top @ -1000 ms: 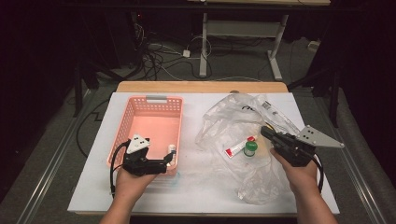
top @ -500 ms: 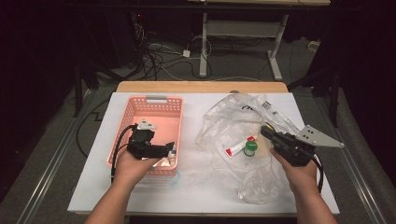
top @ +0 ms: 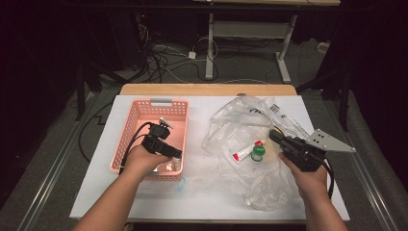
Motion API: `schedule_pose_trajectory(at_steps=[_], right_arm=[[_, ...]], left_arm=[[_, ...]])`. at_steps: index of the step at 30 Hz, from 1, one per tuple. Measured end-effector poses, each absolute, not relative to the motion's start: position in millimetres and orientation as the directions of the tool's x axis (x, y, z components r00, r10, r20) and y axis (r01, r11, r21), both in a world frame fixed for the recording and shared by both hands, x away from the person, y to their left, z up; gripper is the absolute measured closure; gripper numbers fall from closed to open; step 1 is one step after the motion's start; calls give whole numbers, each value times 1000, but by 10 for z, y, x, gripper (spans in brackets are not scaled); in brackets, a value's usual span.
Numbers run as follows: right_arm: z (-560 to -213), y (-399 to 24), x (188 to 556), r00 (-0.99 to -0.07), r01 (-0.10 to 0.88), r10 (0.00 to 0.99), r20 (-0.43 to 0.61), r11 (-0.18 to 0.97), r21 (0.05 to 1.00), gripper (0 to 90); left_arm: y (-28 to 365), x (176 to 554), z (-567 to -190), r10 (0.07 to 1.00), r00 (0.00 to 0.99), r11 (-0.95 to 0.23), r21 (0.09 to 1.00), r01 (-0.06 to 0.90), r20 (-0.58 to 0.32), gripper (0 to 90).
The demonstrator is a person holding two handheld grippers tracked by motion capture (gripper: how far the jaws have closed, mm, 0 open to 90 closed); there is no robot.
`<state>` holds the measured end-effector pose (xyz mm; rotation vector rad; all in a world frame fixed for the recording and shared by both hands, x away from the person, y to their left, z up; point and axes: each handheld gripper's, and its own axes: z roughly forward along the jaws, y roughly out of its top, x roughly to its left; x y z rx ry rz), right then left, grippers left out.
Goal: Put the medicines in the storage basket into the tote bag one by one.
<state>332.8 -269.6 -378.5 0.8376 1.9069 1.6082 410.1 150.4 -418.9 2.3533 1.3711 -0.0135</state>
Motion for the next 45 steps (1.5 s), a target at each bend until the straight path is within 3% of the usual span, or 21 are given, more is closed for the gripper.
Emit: schedule_pose_trajectory(at_steps=[11,26,35,45], right_arm=[[-3795,-2692,3336,-682,135,731,10,112,985,900],[-3793,-2696,3331,-680,136,733,12,111,985,900],[-3785,-2703,3327,-679,135,734,14,107,985,900],[-3789,-2681,3323,-681,134,732,9,112,985,900]], left_arm=[[1456,4199,-4286,821,510,-451,255,855,-256,415],[1325,4220,-4355,813,562,-540,161,826,-154,575],[1339,4086,-4221,799,594,-548,291,784,-93,579],[1491,3842,-4051,809,573,-454,483,749,-129,579]])
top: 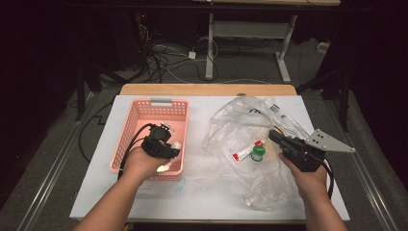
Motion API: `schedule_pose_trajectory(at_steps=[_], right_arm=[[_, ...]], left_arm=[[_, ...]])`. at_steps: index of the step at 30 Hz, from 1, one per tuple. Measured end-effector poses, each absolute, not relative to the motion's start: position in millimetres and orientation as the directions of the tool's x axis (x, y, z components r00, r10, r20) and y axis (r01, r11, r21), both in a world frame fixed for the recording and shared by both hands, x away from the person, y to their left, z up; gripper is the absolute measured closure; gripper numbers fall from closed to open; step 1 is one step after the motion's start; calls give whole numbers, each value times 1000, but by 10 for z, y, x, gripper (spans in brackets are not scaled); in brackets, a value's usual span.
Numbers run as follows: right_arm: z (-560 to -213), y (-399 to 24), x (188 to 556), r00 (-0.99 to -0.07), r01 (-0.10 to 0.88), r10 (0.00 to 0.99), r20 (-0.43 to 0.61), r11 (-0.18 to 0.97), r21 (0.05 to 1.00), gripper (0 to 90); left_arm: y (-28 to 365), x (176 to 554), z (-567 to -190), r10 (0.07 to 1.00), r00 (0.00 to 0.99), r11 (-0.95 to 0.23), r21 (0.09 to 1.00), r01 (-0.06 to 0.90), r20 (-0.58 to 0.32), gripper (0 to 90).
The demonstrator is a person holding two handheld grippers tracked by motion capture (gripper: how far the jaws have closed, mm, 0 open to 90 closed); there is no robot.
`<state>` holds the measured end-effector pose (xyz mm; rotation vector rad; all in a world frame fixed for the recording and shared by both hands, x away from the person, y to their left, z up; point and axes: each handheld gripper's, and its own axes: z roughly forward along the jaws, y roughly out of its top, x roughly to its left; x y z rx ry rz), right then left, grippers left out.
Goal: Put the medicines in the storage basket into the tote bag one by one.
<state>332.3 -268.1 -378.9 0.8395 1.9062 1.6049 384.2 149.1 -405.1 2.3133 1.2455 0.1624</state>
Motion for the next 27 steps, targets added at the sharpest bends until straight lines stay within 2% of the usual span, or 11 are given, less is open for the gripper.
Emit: schedule_pose_trajectory(at_steps=[11,21,27], right_arm=[[-3808,-2667,3329,-682,138,732,7,119,983,900],[-3821,-2650,3333,-683,138,730,5,123,983,900],[-3829,-2644,3336,-687,140,727,4,127,982,900]], left_arm=[[1548,3515,-3974,801,591,-381,680,627,-96,580],[1504,3343,-3891,788,602,-293,780,552,-130,580],[1364,3241,-3844,754,649,-314,809,497,-105,580]])
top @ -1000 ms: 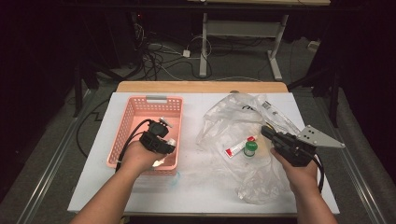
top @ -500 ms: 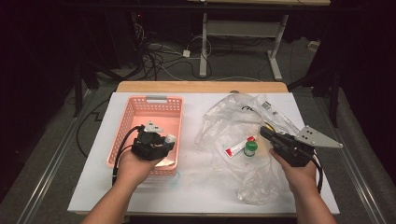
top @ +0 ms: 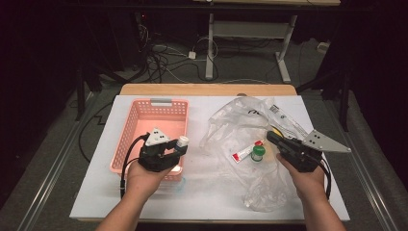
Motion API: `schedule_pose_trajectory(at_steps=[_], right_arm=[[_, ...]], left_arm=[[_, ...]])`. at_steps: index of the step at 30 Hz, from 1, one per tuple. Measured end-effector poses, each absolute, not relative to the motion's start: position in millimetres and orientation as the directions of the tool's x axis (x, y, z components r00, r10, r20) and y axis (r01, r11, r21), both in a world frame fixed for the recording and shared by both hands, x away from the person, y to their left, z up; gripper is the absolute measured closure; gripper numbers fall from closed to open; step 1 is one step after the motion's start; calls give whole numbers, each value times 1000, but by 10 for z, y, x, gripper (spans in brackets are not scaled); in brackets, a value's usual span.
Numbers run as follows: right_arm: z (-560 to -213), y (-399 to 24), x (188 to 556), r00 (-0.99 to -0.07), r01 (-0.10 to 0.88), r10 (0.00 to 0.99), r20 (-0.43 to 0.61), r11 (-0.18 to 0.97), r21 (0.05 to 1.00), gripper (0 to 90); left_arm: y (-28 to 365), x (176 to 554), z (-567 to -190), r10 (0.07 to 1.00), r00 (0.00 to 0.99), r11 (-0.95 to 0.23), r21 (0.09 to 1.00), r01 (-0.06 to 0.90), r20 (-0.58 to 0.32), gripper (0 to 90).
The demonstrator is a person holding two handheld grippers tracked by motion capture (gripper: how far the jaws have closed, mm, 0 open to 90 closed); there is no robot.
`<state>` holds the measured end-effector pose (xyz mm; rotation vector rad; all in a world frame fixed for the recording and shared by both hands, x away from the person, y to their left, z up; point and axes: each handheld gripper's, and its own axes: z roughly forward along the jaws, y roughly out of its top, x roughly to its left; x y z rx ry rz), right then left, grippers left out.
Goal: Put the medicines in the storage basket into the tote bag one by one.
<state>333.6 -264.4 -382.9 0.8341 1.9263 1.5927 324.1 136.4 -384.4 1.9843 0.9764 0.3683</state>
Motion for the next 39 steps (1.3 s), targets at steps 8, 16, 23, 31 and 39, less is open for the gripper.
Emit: schedule_pose_trajectory(at_steps=[8,16,23,31,39], right_arm=[[-3831,-2641,3335,-688,139,726,4,126,982,900],[-3822,-2641,3330,-688,136,726,4,123,983,900],[-3821,-2645,3330,-688,133,725,2,124,983,900],[-3818,-2640,3326,-690,135,724,4,124,983,900],[-3816,-2639,3325,-692,133,722,2,126,983,900]], left_arm=[[1094,3173,-3827,700,706,-331,828,454,-108,580],[811,3145,-3897,661,742,-342,837,428,-110,580],[571,3167,-3991,633,767,-363,834,415,-106,580],[315,3249,-4117,620,780,-394,824,407,-88,580],[56,3374,-4183,620,781,-401,825,398,-75,580]])
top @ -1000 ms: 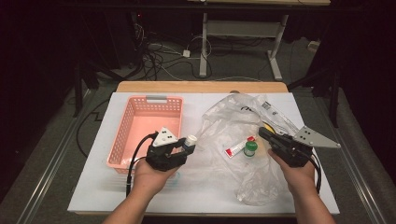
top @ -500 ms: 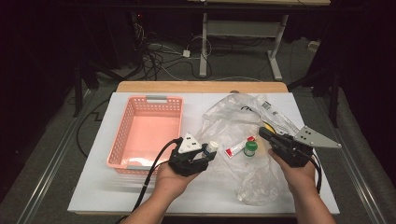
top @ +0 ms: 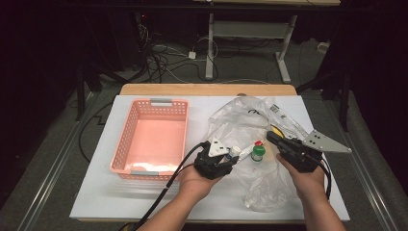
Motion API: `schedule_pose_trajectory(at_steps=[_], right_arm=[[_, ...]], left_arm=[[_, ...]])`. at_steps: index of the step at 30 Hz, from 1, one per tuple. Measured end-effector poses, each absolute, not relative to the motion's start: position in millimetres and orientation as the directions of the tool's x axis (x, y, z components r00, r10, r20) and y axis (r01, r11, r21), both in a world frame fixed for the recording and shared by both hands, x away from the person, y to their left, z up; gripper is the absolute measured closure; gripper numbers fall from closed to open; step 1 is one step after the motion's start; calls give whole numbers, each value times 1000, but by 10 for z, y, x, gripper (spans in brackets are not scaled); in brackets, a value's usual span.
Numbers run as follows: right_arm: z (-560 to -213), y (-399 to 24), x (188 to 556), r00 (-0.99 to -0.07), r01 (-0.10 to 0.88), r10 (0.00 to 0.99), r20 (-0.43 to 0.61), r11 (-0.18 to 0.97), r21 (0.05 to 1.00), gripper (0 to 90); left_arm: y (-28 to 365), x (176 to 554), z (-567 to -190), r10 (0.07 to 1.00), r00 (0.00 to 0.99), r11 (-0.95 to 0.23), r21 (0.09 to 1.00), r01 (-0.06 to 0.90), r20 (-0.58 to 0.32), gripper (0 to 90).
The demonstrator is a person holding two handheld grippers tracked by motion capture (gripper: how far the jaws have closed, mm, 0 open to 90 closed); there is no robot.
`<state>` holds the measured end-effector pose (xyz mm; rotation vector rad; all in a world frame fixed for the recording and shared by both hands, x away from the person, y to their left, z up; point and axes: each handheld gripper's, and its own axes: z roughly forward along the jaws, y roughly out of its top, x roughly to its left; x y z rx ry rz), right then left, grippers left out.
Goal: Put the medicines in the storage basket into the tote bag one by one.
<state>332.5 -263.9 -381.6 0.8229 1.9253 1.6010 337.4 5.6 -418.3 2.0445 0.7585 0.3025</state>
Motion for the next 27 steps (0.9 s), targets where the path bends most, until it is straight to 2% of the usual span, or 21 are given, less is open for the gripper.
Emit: schedule_pose_trajectory(at_steps=[17,27], right_arm=[[-3808,-2636,3324,-694,131,720,5,120,984,900],[-3815,-2638,3331,-693,135,721,8,119,984,900]], left_arm=[[-319,3694,-4300,636,769,-400,825,399,-63,579],[-476,3885,-4304,664,747,-402,837,371,-12,579]])
